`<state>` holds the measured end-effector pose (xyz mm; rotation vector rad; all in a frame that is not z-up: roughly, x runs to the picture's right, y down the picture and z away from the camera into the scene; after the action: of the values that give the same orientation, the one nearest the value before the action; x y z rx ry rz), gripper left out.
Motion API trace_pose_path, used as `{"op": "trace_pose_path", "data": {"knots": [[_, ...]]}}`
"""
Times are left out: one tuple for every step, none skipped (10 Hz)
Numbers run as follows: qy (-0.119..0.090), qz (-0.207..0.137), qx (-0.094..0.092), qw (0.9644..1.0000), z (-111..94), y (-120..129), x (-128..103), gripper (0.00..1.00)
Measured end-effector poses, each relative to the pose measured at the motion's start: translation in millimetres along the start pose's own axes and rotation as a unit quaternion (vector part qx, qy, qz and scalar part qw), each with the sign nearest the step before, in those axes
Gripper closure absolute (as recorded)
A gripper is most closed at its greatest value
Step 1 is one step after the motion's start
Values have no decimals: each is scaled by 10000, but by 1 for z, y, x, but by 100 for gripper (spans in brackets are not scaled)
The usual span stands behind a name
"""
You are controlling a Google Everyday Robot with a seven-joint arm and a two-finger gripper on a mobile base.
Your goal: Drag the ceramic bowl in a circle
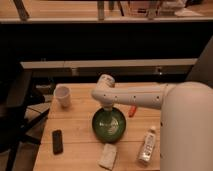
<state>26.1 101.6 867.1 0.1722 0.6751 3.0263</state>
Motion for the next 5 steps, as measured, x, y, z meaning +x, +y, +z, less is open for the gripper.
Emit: {"op": "trace_pose_path", "data": {"knots": [[-11, -14, -8, 10000, 0, 0, -1, 99], [-18, -22, -14, 10000, 0, 0, -1, 99], [-24, -30, -21, 10000, 0, 0, -1, 99], [-34, -42, -29, 10000, 0, 1, -1, 99], [-44, -55, -32, 10000, 0, 1, -1, 99]]}}
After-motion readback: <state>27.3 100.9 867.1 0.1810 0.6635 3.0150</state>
